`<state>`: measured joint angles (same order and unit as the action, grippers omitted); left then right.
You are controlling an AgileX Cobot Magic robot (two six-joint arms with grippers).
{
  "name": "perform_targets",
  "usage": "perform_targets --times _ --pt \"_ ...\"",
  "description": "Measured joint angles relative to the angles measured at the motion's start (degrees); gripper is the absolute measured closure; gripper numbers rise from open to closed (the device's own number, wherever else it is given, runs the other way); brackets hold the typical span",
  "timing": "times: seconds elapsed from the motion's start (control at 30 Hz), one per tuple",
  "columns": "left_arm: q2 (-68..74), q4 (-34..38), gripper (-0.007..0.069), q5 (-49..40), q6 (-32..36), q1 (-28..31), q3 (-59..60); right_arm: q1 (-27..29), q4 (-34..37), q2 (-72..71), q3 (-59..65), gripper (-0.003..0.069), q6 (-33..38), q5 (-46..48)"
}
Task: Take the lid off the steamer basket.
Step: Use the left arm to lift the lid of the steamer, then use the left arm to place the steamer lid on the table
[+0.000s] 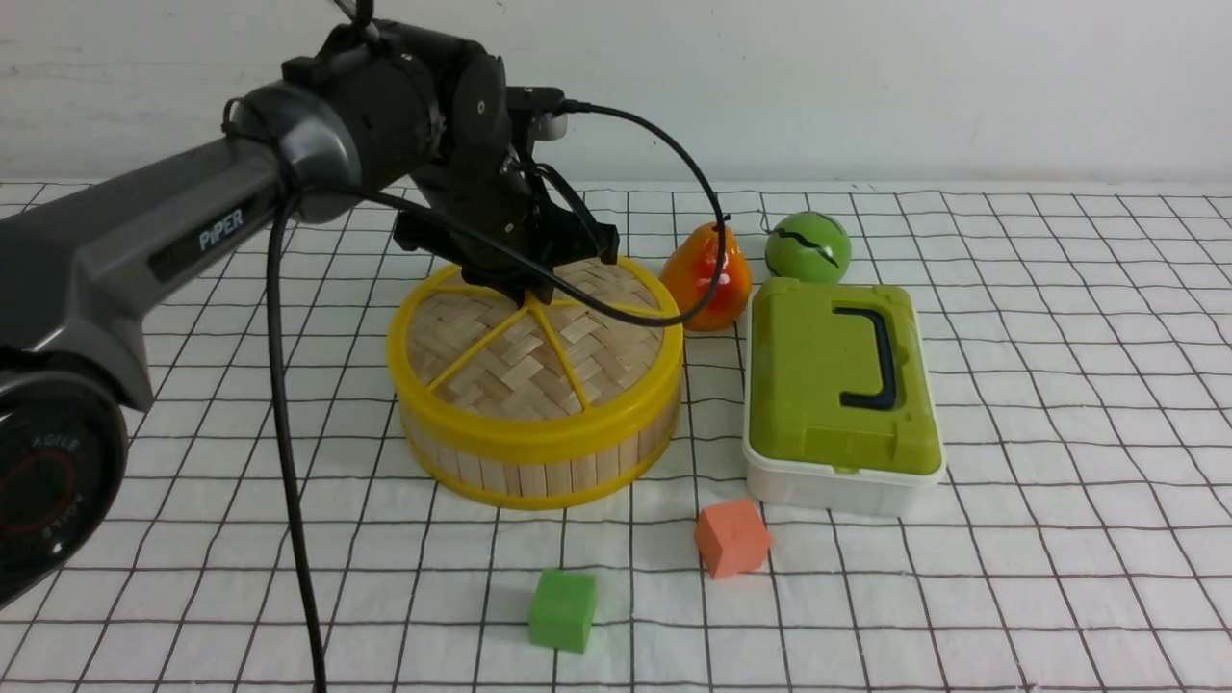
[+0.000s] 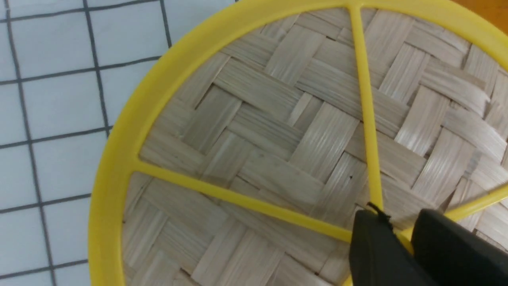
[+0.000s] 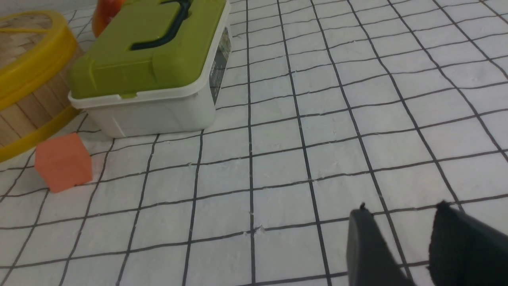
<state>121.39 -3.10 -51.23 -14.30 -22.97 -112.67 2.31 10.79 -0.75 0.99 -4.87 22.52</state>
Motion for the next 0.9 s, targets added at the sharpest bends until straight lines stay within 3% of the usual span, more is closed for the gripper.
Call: perform_targets --times 0.27,0.43,0.67,0.9 --pt "-13.3 -5.6 0.0522 -3.0 1.8 1.7 -0.4 0.0 0.0 0.0 0.0 0.0419 0.0 0.0" --pt "-18.5 -8.2 0.0522 -4.0 0.6 9.6 0.8 0.0 0.0 0.0 0.0 0.0419 0.0 0.0" --pt "-14.1 -9.1 0.0522 2.9 -4.2 18.2 12.5 0.0 0.0 0.0 0.0 0.0419 0.0 0.0" --pt "-4.9 -9.2 0.0522 6.0 -5.9 19.0 15.0 0.0 0.0 0.0 0.0 0.0419 0.0 0.0"
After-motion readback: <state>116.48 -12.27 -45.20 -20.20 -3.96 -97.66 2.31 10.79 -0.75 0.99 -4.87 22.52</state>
